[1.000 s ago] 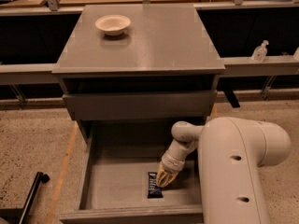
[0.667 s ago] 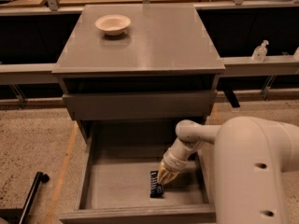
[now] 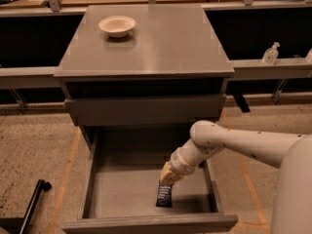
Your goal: Pick rxbar blueberry from middle drawer and place on counter
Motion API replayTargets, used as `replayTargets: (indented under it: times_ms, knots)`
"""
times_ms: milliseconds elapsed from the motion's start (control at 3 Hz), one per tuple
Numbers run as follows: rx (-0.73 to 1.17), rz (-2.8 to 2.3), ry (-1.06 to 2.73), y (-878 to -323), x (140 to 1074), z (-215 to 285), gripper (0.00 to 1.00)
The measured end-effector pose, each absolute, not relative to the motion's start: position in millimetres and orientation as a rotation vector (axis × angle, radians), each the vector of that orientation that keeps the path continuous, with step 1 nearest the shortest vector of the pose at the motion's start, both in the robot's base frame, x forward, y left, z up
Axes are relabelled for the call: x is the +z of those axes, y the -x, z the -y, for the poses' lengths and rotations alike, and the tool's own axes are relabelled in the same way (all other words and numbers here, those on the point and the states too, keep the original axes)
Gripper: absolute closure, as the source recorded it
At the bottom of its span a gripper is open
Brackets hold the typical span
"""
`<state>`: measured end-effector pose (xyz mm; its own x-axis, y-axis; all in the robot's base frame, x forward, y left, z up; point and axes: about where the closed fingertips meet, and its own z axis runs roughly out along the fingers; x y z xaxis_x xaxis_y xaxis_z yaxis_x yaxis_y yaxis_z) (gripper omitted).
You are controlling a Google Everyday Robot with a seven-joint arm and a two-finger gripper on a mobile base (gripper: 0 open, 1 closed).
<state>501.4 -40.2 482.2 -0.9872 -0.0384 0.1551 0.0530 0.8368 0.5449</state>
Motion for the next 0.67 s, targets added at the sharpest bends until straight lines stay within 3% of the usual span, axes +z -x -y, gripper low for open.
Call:
replayTargets:
  times_ms: [667]
  knots:
    - [-0.889, 2.879, 0.002, -506.7, 488.4, 32.5, 0.58]
